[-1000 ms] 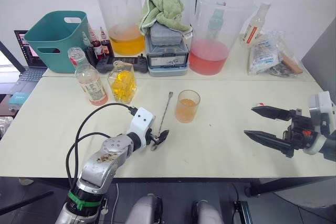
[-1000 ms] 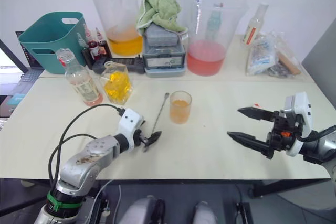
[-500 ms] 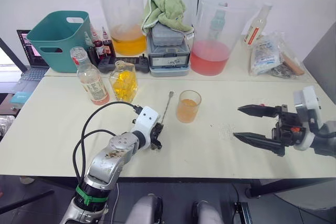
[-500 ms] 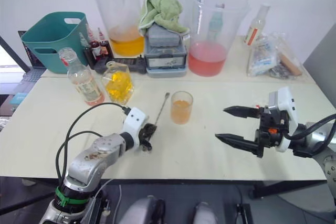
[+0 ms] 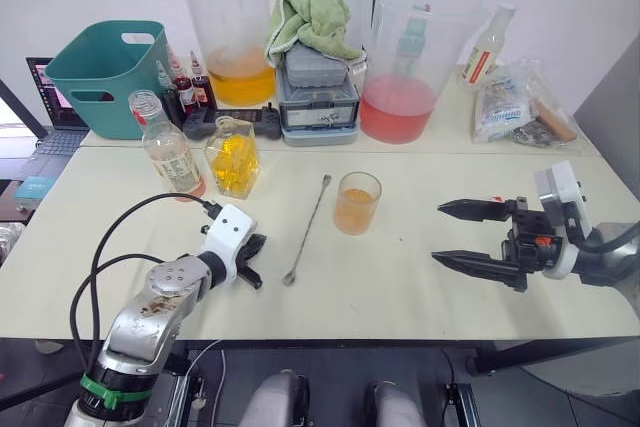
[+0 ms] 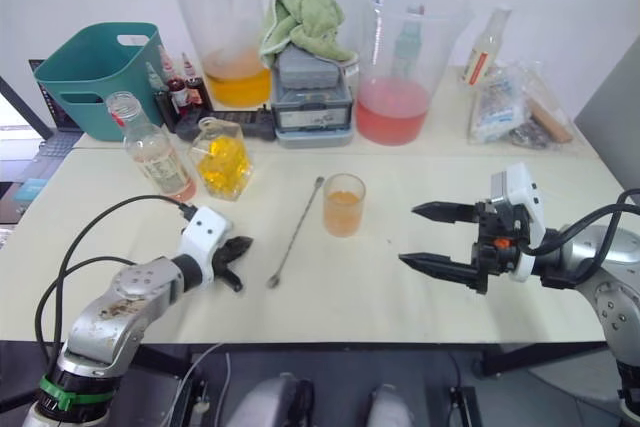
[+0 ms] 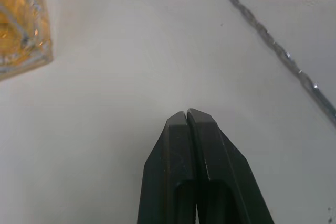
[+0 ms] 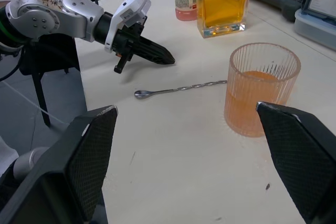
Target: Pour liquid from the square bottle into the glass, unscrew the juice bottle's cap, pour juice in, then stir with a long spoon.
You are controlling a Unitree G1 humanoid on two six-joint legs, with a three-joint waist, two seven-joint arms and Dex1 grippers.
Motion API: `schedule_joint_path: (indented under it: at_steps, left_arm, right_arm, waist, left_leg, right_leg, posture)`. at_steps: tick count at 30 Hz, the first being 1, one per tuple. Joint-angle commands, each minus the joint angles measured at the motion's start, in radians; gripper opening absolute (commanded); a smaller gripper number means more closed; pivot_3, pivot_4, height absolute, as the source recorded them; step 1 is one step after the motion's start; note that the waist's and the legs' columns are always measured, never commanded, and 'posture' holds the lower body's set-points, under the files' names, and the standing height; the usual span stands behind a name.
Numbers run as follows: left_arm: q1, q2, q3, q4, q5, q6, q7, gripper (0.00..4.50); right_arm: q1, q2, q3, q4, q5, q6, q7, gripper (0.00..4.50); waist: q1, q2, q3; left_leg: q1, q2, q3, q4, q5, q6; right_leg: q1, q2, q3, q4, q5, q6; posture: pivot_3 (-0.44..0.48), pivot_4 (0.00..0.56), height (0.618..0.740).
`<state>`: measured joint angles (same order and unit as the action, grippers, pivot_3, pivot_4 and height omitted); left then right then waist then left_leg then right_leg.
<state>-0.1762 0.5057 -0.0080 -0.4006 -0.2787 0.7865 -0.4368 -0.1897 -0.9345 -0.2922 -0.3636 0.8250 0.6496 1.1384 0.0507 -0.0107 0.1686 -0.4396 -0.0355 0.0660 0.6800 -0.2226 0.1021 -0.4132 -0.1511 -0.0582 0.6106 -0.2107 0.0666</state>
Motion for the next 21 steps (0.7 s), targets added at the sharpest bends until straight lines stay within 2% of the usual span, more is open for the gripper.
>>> schedule_joint_path:
  at_steps: [1, 3, 7, 11, 21]
  left_arm:
    - [-0.032, -0.053, 0.022, -0.063, -0.050, 0.051, 0.023, 0.59]
    - [-0.043, -0.070, 0.024, -0.069, -0.052, 0.072, 0.039, 1.13]
    - [-0.090, -0.172, 0.010, -0.113, -0.089, 0.166, 0.105, 2.53]
    - [-0.101, -0.232, -0.057, -0.121, -0.062, 0.225, 0.171, 3.88]
    - [-0.093, -0.261, -0.253, -0.068, 0.096, 0.293, 0.329, 3.88]
  right_arm:
    - [-0.023, 0.008, 0.006, 0.001, -0.011, -0.031, 0.007, 4.50]
    - [-0.027, 0.010, 0.012, 0.004, -0.016, -0.035, 0.009, 4.50]
    - [-0.027, 0.014, 0.012, -0.004, -0.008, -0.031, 0.006, 4.50]
    - [-0.010, 0.015, 0.003, -0.014, -0.009, -0.032, 0.001, 4.50]
    - [0.033, -0.005, -0.035, -0.037, 0.004, -0.015, -0.004, 4.50]
  waist:
    - [0.003, 0.000, 0.000]
    - [0.001, 0.000, 0.000]
    - [0.001, 0.000, 0.000]
    - [-0.001, 0.000, 0.000]
    - [0.002, 0.000, 0.000]
  left_leg:
    - [0.000, 0.000, 0.000, 0.000, 0.000, 0.000]
    - [0.000, -0.001, 0.000, 0.000, 0.000, 0.000]
    - [0.000, -0.001, 0.000, 0.000, 0.002, -0.003]
    - [0.000, -0.001, 0.000, 0.000, 0.003, -0.003]
    - [0.000, 0.000, 0.000, 0.001, 0.000, 0.001]
  right_leg:
    - [0.000, 0.000, 0.000, 0.000, 0.000, 0.000]
    - [0.000, 0.000, 0.000, 0.000, 0.000, 0.000]
    - [0.005, 0.001, 0.000, 0.001, 0.000, 0.001]
    - [0.006, 0.001, 0.000, 0.001, 0.000, 0.001]
    - [0.007, 0.002, 0.000, 0.000, 0.000, 0.001]
  posture:
    - [0.000, 0.150, 0.740]
    - [0.000, 0.150, 0.740]
    - [0.000, 0.150, 0.740]
    - [0.000, 0.150, 0.740]
    - [0.000, 0.150, 0.740]
